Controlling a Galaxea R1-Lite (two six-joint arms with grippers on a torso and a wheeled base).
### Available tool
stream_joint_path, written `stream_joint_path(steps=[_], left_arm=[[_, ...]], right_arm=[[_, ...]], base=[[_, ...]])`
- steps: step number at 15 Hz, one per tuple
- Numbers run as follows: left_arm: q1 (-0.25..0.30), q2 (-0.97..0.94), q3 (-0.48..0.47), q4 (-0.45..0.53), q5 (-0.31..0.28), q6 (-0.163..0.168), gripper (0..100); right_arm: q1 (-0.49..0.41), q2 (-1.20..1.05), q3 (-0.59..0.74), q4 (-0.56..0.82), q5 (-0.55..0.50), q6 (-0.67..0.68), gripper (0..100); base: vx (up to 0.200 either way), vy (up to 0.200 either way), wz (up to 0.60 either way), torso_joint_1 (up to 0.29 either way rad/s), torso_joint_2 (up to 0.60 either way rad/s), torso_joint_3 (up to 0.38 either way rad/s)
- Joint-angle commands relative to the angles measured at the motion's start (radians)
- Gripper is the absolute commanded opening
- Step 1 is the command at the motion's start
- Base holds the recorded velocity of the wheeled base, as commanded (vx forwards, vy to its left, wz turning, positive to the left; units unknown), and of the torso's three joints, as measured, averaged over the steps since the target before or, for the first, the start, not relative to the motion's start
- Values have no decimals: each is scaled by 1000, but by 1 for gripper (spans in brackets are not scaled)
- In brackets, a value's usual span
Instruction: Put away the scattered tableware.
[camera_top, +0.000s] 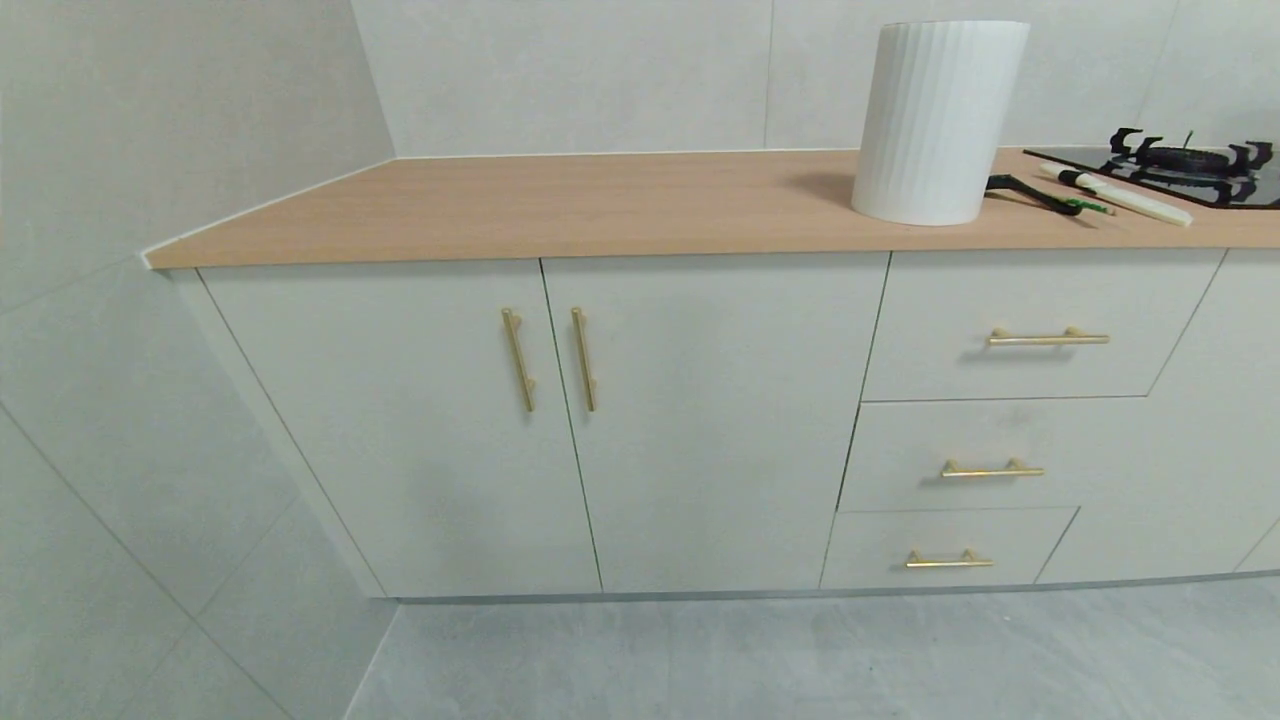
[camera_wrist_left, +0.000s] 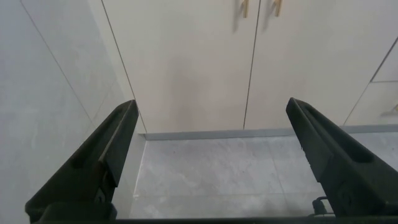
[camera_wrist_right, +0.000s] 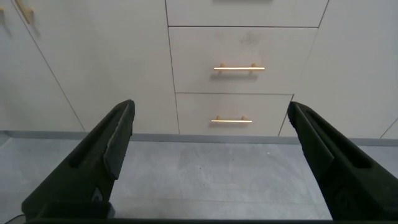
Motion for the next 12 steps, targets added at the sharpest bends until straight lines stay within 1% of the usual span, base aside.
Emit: stream_joint_path(steps=[1,2,4,12], left_arm=[[1,2,0,0,1,0,100],[1,2,0,0,1,0,100],[1,2,0,-2,-1,-12,100],[1,2,0,-2,-1,-12,100]], right_arm=[[2,3,0,0,0,3,100],[2,3,0,0,0,6,100],[2,3,0,0,0,7,100],[2,3,0,0,0,7,100]], base=[[0,-200,0,2,7,-7],[0,-200,0,2,2,2],[0,-200,0,7,0,-2],[0,-200,0,3,2,1]])
